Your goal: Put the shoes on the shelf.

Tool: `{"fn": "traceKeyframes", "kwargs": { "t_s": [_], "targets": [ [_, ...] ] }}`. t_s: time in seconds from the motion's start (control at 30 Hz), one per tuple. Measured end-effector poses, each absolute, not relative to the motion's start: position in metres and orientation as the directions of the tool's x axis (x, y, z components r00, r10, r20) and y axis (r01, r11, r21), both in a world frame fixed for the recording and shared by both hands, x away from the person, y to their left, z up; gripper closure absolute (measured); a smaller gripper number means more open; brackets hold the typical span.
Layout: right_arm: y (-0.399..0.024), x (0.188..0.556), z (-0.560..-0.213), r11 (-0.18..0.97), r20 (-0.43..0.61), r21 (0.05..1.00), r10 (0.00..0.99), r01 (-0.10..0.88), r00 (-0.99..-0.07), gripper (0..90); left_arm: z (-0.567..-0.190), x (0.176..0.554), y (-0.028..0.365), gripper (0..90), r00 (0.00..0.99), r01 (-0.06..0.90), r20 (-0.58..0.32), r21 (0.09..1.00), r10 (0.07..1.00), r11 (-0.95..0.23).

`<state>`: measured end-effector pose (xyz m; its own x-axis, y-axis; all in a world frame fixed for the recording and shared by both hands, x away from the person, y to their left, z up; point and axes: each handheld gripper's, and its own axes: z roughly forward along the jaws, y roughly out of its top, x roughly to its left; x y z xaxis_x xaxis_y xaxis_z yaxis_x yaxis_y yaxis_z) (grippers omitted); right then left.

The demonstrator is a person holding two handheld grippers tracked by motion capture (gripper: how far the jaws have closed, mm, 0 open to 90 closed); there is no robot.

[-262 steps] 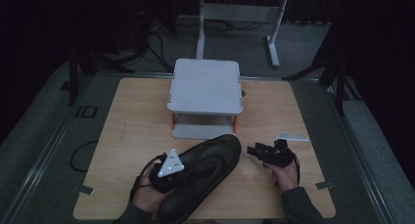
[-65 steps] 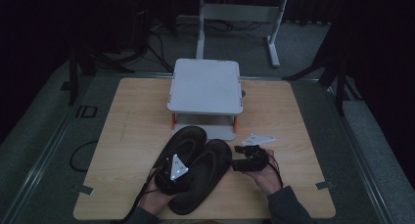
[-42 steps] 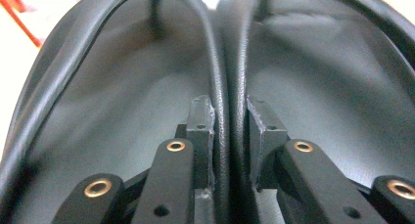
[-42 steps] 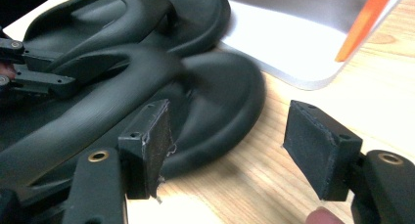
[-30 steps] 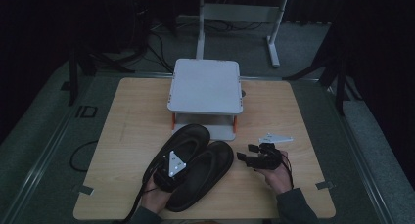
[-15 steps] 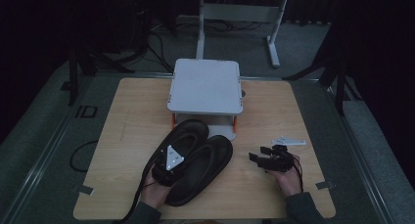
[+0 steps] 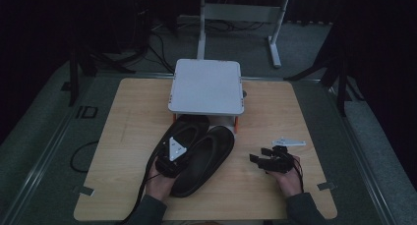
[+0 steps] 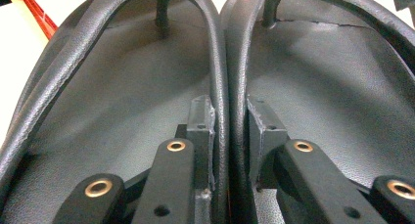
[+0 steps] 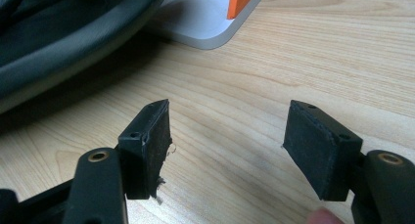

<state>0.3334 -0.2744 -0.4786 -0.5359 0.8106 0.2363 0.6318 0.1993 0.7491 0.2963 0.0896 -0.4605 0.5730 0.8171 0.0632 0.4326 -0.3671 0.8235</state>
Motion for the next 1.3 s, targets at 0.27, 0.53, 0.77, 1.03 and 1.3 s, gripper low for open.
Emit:
{"fn": "traceKeyframes", "kwargs": {
  "t_s": [0.27, 0.53, 0.77, 1.03, 1.3],
  "targets": [
    [-0.274, 0.334, -0.480, 0.199, 0.240, 0.746, 0.810, 0.636, -0.535, 33.7, -0.460, 0.306, 0.083, 74.8, 0.551, 0.440, 0.056, 0.828, 0.833, -0.347],
    [-0.275, 0.334, -0.480, 0.195, 0.244, 0.743, 0.811, 0.640, -0.531, 33.1, -0.459, 0.312, 0.080, 74.8, 0.533, 0.449, 0.046, 0.831, 0.845, -0.329],
    [-0.276, 0.335, -0.481, 0.195, 0.244, 0.742, 0.812, 0.641, -0.529, 32.5, -0.459, 0.318, 0.076, 74.8, 0.515, 0.453, 0.045, 0.833, 0.856, -0.317],
    [-0.276, 0.335, -0.482, 0.198, 0.243, 0.741, 0.812, 0.642, -0.530, 32.4, -0.458, 0.326, 0.070, 74.8, 0.483, 0.465, 0.039, 0.835, 0.875, -0.294],
    [-0.276, 0.335, -0.482, 0.195, 0.245, 0.740, 0.813, 0.644, -0.528, 32.4, -0.458, 0.331, 0.065, 74.8, 0.469, 0.468, 0.034, 0.838, 0.882, -0.282]
  ]
}}
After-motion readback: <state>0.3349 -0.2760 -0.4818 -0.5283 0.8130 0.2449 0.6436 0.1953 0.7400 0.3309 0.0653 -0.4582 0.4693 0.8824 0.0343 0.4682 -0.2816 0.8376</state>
